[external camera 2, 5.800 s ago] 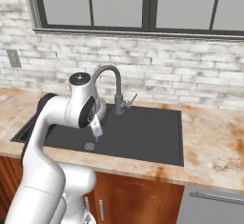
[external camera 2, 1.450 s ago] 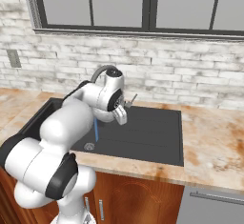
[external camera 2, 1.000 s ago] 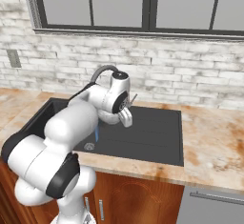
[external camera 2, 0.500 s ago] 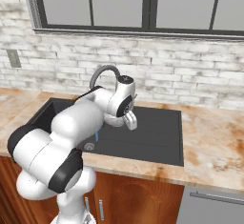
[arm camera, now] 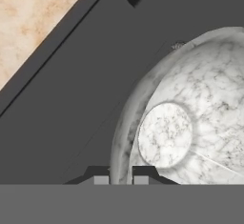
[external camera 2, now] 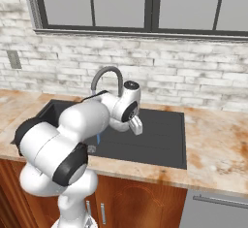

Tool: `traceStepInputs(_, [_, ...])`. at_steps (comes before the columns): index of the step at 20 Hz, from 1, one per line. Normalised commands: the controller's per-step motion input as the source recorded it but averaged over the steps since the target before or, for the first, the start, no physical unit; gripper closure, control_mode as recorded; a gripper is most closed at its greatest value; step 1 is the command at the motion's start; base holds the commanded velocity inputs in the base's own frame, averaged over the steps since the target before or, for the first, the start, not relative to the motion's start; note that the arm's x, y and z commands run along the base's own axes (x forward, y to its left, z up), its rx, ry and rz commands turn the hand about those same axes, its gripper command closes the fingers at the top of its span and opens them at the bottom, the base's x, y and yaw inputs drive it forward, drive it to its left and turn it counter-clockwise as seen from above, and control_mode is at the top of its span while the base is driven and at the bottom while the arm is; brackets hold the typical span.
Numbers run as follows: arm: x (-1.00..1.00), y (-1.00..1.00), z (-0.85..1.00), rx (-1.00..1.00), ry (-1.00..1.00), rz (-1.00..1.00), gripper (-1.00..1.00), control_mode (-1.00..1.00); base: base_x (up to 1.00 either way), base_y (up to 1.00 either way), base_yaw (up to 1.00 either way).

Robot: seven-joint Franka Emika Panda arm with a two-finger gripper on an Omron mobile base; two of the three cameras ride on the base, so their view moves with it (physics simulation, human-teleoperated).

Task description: Rinse each bowl for a few seconds and place them down in the sink or on the counter.

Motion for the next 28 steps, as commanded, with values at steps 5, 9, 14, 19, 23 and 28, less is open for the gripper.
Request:
traceStepInputs(5, [0.07,-0.04,-0.16,0.00,0.00,0.00,1.00,-1.00,0.00,0.00,0.00])
traceStepInputs(9, [0.06,0.00,-0.16,0.00,0.00,0.00,1.00,-1.00,0.00,0.00,0.00])
traceStepInputs(14, [0.07,0.00,-0.16,0.00,0.00,0.00,1.00,-1.00,0.00,0.00,0.00])
traceStepInputs(19, [0.06,-0.04,-0.15,0.00,0.00,0.00,1.00,-1.00,0.00,0.00,0.00])
traceStepInputs(23, [0.05,-0.05,-0.16,0.00,0.00,0.00,1.00,-1.00,0.00,0.00,0.00])
traceStepInputs(28, [0.05,-0.04,-0.17,0.00,0.00,0.00,1.00,-1.00,0.00,0.00,0.00])
